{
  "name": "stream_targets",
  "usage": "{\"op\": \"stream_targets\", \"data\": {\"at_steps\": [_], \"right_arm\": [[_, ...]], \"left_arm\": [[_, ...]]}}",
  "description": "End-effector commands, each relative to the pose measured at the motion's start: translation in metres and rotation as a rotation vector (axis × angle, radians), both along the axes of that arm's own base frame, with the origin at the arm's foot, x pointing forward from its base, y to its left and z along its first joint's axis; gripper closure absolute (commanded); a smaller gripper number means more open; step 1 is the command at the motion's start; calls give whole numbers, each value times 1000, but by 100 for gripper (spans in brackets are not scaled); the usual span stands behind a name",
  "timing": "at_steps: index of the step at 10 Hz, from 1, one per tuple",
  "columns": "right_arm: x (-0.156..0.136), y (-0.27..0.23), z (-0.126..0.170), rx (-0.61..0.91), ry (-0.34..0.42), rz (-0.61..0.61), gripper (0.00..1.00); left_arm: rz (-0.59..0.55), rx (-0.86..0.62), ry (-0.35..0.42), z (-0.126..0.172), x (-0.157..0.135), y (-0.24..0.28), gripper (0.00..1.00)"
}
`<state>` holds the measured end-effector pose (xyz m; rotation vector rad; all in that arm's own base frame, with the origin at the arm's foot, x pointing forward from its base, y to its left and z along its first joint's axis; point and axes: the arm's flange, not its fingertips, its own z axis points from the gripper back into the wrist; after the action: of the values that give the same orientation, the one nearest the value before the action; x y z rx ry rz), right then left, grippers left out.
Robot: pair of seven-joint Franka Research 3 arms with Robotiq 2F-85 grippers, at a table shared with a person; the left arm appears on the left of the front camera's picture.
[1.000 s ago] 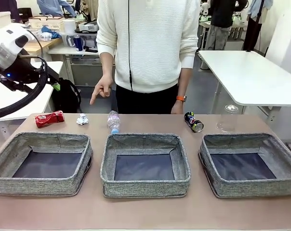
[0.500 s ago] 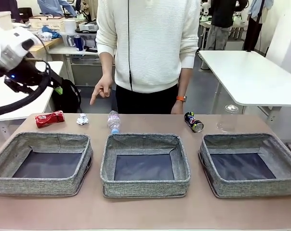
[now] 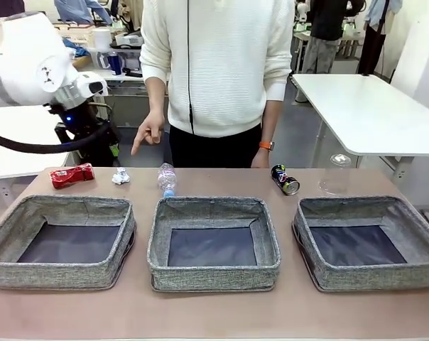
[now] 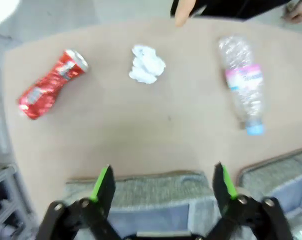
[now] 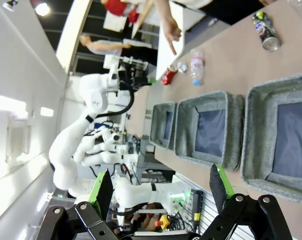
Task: Sort the waste into the appropriate baskets.
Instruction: Pick up the waste item pointed out by the person.
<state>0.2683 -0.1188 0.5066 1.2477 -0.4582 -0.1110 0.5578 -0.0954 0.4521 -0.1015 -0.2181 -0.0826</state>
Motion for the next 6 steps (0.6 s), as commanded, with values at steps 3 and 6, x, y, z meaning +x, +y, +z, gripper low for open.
{"op": "stream_targets", "data": {"at_steps": [3, 6], "right_arm": [[3, -1, 3, 10, -36, 3, 0], [3, -1, 3, 10, -36, 3, 0]], "left_arm": [[59, 40, 111, -50, 65, -9, 0], [61, 38, 102, -97, 96, -8, 0]]}}
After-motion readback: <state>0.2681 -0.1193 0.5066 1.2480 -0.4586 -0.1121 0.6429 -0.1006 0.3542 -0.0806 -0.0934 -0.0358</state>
